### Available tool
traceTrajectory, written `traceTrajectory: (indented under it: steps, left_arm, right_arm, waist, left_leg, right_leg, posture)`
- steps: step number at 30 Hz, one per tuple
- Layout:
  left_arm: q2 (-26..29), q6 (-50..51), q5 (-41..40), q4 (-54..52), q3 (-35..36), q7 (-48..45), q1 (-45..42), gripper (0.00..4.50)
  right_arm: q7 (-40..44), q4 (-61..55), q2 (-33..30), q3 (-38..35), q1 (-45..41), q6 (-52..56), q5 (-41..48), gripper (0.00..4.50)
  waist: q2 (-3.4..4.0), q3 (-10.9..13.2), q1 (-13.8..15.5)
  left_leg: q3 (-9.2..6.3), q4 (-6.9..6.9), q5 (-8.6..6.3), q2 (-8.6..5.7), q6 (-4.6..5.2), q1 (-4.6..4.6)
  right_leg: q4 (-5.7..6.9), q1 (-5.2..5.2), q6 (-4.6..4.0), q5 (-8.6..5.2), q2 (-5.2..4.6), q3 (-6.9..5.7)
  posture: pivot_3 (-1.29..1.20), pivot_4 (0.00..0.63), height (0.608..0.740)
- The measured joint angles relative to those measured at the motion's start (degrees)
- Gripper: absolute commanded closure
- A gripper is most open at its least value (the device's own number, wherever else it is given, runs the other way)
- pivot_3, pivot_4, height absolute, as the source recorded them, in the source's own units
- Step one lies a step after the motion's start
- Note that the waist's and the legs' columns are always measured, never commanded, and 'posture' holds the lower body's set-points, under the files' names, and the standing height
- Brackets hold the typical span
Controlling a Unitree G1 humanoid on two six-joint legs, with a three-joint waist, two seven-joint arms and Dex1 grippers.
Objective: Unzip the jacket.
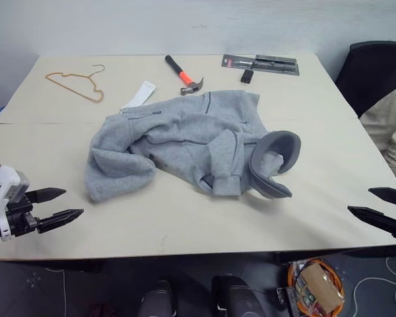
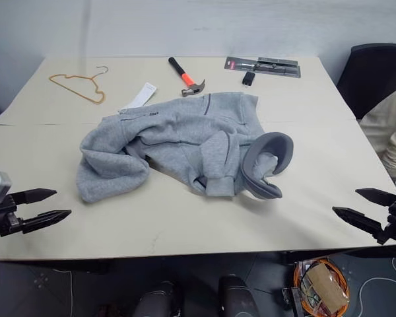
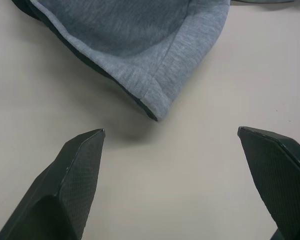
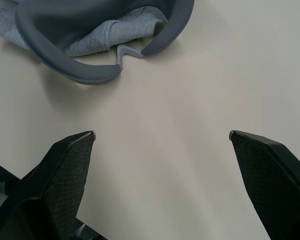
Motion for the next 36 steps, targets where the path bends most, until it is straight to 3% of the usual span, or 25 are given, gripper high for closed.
traceTrajectory:
  steps: [13,28,33,36]
  left_arm:
    - [-1.27,-0.49,0.30,0.04,-0.05,0.87,-0.31,0.02]
    - [-1.25,3.28,-1.98,0.01,-2.41,0.70,-7.59,0.02]
    - [-1.25,7.89,-6.31,-6.97,-6.13,1.61,-13.81,0.02]
    - [-1.81,11.09,-10.68,-13.38,-11.25,2.32,-20.34,0.02]
  right_arm:
    - [-0.92,-1.05,0.21,0.04,-0.99,0.23,-1.79,0.00]
    - [-1.86,-3.95,0.70,0.04,-1.76,6.09,1.96,0.00]
    - [-3.26,-9.84,0.69,0.83,-5.21,8.61,5.16,0.00]
    - [-6.64,-14.86,0.70,6.70,-11.37,8.89,6.18,0.00]
  waist:
    - [0.00,0.00,0.07]
    - [0.00,0.00,0.08]
    - [-0.01,-0.01,0.14]
    - [-0.02,-0.02,0.14]
  left_leg:
    - [0.01,0.05,0.01,-0.01,-0.01,0.00]
    - [0.01,0.10,0.04,-0.01,-0.06,0.01]
    - [0.01,0.19,0.15,-0.01,-0.25,0.02]
    - [0.01,0.24,0.19,-0.04,-0.32,0.01]
  right_leg:
    - [0.05,0.01,0.00,0.00,0.01,0.00]
    - [0.12,0.01,0.00,0.00,0.05,0.00]
    - [0.21,0.04,0.02,0.01,0.06,0.01]
    - [0.26,0.03,0.03,0.02,0.08,0.04]
  posture:
    - [0.00,0.150,0.740]
    - [0.00,0.150,0.740]
    - [0.00,0.150,0.740]
    - [0.00,0.150,0.740]
